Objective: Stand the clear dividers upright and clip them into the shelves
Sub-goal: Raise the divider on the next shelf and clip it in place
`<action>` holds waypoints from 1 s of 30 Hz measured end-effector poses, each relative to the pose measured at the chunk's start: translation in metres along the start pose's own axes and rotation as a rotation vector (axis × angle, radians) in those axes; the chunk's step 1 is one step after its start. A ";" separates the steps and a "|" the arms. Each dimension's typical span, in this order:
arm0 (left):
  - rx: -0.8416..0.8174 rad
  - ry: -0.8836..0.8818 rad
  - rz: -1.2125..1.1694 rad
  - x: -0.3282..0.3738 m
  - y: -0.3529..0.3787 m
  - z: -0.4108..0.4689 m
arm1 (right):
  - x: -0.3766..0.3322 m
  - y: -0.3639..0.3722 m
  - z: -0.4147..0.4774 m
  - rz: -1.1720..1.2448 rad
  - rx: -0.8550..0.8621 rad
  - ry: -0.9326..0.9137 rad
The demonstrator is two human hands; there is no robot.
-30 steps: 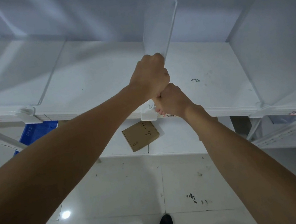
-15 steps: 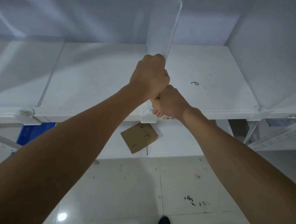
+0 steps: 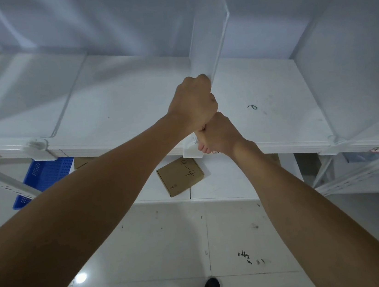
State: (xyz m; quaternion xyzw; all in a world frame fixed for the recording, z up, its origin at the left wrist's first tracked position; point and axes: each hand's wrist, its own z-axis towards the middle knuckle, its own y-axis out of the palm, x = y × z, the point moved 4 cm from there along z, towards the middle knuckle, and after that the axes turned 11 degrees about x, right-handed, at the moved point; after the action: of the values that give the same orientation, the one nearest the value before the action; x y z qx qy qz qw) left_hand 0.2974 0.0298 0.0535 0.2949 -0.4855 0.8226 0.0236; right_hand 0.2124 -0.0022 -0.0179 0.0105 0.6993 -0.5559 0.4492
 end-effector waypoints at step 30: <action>-0.174 -0.238 0.024 -0.019 0.010 -0.028 | 0.007 0.023 -0.017 -0.453 0.065 -0.064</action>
State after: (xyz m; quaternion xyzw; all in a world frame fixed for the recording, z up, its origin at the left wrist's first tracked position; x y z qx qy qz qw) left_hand 0.2973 0.0522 0.0259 0.3814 -0.5576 0.7370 -0.0184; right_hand 0.2099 0.0162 -0.0407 -0.1498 0.6508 -0.6650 0.3342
